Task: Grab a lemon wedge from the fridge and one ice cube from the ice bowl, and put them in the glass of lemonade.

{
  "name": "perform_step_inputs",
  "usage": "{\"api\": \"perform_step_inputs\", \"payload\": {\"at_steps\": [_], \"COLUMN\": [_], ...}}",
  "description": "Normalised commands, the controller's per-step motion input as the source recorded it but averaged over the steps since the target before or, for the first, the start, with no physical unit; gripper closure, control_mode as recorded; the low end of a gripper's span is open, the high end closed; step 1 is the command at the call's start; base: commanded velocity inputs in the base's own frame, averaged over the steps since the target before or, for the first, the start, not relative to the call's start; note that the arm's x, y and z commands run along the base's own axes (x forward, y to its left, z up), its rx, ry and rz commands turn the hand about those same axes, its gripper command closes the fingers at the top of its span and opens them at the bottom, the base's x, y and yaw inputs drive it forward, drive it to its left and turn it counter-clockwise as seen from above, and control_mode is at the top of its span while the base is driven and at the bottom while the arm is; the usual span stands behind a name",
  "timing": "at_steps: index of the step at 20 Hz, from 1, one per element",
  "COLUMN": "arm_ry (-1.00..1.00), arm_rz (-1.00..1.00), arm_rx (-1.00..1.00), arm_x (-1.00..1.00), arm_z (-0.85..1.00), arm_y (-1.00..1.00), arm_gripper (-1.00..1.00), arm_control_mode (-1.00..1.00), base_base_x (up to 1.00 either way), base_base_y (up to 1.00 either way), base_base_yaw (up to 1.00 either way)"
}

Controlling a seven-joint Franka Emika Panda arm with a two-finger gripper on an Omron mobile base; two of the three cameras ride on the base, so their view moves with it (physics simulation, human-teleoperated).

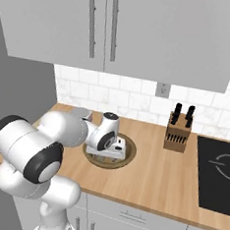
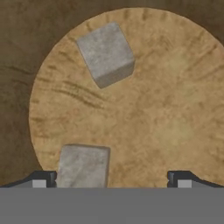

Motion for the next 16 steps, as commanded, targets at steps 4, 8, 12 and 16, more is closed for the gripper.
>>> {"api": "perform_step_inputs", "payload": {"at_steps": [4,8,12,16], "arm_ry": [0.00,0.00,0.00,0.00], "arm_rz": [0.00,0.00,0.00,0.00], "arm_rx": [0.00,0.00,0.00,0.01], "arm_x": [0.05,0.11,0.26,0.02], "arm_z": [-0.11,-0.17,-0.04,-0.02], "arm_y": [0.00,0.00,0.00,-0.04], "arm_gripper": [-1.00,-1.00,-1.00,-1.00], "arm_control_mode": [-1.00,-1.00,-1.00,-1.00], "base_base_x": [0.00,0.00,0.00,0.00], "base_base_y": [0.00,0.00,0.00,0.00], "base_base_yaw": [0.00,0.00,0.00,0.00]}}
